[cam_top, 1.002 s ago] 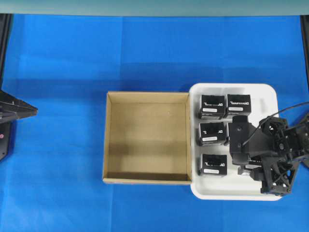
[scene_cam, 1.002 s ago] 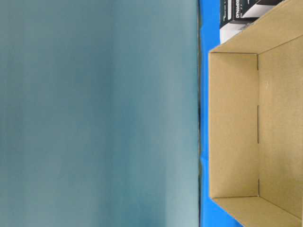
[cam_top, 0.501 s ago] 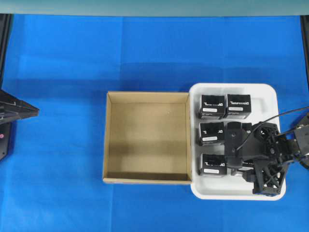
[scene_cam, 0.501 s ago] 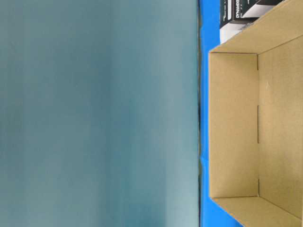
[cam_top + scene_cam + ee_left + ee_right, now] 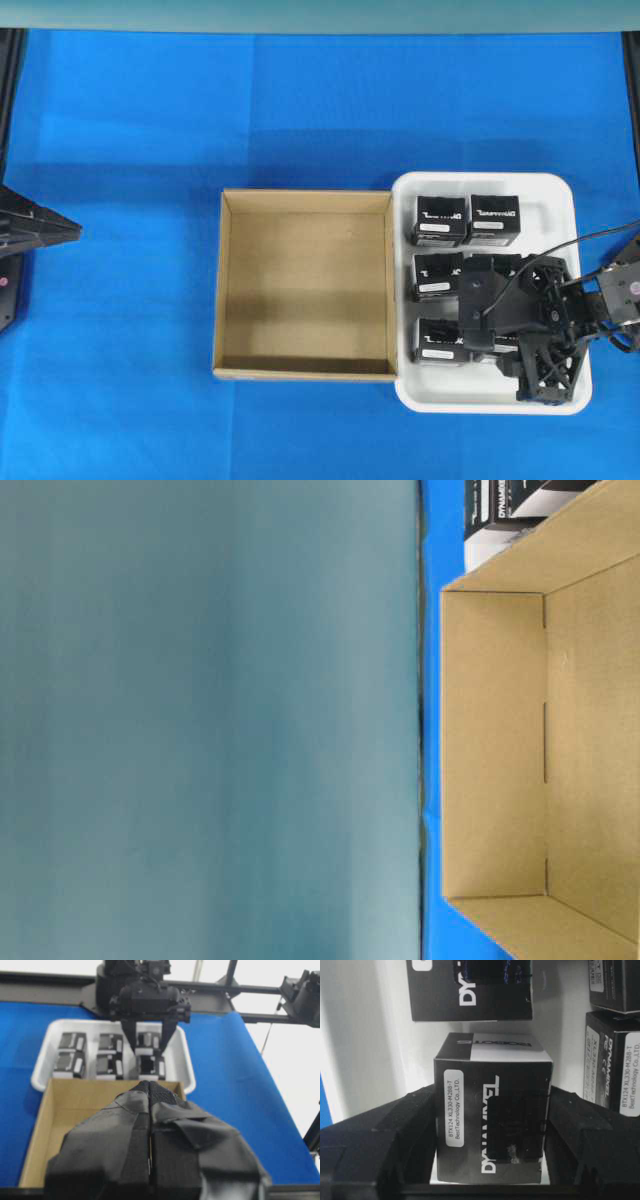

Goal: Pick the box from inside the cardboard box.
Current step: 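Open the right gripper to release the box and hold position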

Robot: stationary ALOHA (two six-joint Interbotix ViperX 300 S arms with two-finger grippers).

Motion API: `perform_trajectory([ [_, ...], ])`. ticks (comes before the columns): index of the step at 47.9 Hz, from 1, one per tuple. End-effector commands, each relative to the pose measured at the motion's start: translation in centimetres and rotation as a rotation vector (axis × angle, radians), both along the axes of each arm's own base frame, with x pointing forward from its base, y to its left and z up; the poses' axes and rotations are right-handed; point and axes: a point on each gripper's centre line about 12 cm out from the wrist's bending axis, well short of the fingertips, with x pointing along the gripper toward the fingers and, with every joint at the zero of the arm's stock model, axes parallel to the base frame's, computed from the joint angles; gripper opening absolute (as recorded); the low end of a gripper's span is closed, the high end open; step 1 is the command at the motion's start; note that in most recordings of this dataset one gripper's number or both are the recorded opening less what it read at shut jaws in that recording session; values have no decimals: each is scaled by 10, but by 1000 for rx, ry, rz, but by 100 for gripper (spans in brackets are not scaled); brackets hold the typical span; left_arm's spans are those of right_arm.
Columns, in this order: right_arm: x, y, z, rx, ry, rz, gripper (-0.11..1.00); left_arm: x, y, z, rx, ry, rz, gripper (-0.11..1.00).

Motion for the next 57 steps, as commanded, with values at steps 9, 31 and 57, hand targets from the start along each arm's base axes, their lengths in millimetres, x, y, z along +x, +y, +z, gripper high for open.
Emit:
perform_trajectory([
  [9,5,1,0,2,-23,2,62,1,0,8,0,-17,-1,-7],
  [31,7,1,0,-1,-11,3,97,2,0,8,2,-19,-1,-7],
  [57,5,-18,98,43,-193,-77,96,1,0,10,4,-25,-1,-7],
])
